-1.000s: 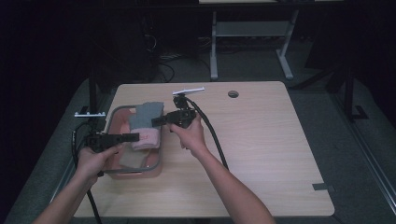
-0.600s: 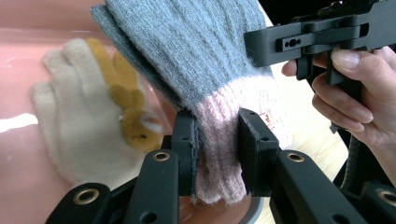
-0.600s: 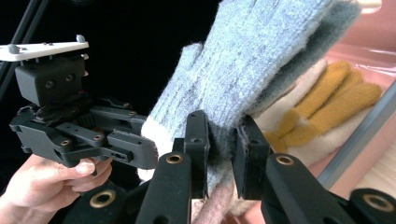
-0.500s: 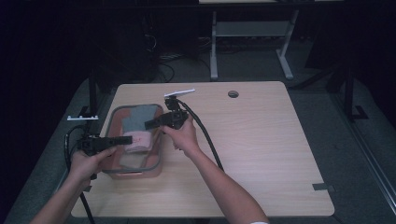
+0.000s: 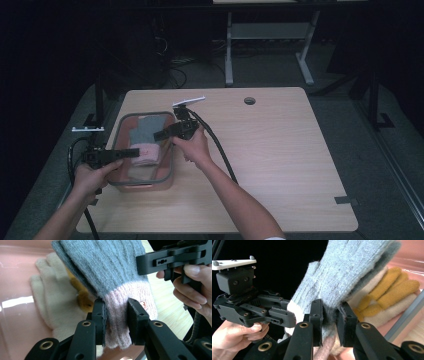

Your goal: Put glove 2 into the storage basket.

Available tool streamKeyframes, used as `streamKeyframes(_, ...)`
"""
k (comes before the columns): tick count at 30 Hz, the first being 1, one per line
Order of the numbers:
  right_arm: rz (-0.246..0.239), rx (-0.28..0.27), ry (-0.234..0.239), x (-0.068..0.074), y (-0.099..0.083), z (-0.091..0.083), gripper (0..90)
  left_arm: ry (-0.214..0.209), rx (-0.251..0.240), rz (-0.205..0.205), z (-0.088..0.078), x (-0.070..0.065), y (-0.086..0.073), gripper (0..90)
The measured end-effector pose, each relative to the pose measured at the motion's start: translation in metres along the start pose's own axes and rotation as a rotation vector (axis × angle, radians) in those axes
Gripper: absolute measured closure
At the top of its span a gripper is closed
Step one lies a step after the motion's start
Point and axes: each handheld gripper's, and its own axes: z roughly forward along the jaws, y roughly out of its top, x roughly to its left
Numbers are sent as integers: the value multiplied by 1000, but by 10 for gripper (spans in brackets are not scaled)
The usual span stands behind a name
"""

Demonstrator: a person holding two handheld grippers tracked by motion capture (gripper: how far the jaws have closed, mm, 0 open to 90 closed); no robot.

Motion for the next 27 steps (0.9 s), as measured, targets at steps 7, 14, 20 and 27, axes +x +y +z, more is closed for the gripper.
streamKeyframes(7,13,-16,-4,-3,2,-7,762,54,45,-19,9,14,-10,709)
streamKeyframes(14,-7,-14,-24,-2,1,-13,761,112,93,-7,15,17,-12,704)
streamKeyframes(20,-10,-22,-23,-3,-1,-18,756,134,100,13,15,15,-10,649)
streamKeyframes(27,0,-34,-25,-7,-5,-25,748,141,96,25,11,10,-3,564)
